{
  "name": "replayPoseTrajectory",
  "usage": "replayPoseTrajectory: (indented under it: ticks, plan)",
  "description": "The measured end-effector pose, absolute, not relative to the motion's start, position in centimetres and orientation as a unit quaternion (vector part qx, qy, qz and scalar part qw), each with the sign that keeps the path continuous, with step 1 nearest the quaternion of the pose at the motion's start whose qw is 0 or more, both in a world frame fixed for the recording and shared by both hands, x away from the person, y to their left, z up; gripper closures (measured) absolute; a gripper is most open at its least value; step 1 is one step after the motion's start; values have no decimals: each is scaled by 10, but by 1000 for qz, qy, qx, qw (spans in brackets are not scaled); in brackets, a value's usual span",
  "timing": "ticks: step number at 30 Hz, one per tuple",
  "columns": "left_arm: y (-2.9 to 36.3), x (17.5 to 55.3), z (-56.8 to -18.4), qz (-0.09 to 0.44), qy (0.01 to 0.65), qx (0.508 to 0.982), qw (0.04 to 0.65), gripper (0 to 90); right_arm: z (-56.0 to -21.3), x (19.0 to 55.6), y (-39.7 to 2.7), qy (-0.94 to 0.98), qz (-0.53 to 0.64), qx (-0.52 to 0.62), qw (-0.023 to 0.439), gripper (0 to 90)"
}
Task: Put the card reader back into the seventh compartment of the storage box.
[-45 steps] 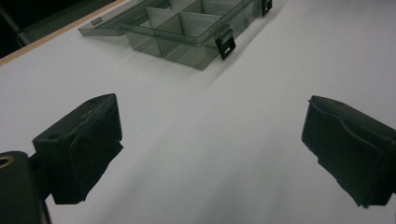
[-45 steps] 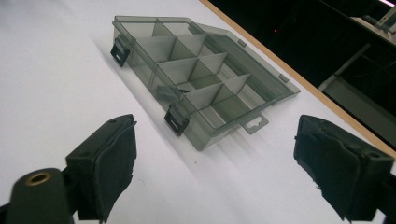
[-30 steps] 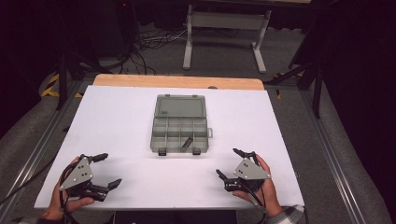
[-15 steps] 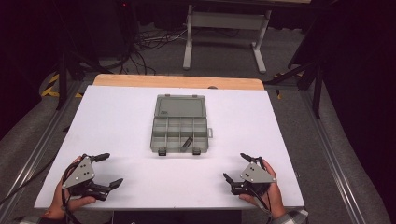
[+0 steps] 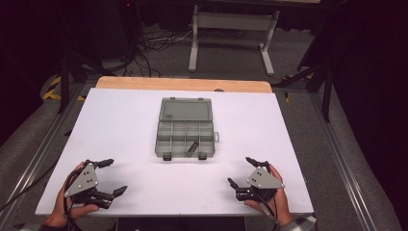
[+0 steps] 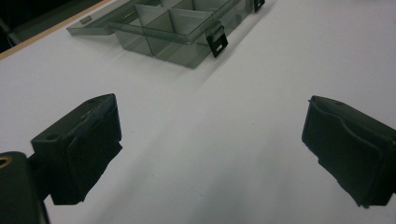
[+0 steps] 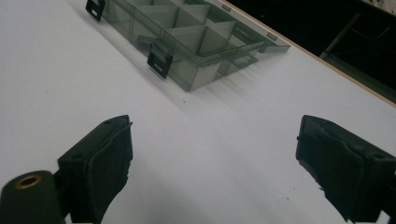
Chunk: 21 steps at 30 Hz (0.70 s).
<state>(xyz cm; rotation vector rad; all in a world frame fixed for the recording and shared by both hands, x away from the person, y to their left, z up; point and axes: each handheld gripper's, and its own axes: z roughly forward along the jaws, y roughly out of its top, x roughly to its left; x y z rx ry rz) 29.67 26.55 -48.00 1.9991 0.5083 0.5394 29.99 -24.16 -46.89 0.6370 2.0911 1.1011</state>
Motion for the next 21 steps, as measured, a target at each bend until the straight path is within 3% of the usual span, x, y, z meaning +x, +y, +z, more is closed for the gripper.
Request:
replayPoseTrajectory:
  ticks: [21]
  plan:
    - [265, 298, -480, 222, 212, 821, 481, 56, -467, 300, -241, 800, 428, 249, 339, 127]
